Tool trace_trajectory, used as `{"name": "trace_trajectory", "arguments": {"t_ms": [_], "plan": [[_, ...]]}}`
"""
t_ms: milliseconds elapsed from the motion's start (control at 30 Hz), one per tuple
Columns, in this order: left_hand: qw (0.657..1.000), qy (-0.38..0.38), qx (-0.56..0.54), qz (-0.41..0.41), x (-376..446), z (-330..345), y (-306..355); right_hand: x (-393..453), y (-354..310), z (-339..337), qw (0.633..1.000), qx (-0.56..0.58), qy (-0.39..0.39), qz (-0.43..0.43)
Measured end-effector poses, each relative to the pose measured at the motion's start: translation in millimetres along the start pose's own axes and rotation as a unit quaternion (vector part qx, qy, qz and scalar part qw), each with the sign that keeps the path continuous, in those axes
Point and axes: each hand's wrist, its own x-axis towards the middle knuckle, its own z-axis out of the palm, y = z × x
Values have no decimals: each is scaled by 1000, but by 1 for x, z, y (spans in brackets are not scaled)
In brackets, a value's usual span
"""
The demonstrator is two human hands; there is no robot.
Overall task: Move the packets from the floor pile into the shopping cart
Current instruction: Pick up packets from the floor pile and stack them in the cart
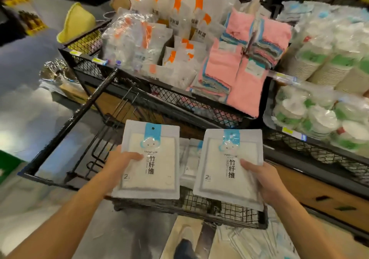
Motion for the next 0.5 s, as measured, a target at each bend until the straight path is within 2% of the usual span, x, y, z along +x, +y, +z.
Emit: {"name": "trace_trajectory", "arguments": {"t_ms": [167, 500], "plan": [[999, 15, 28, -31, 74, 30, -25, 73, 27, 12, 999, -20, 14, 41], [990, -40, 113, -73, 249, 83, -115, 211, 103, 46, 989, -89, 39, 115]]}}
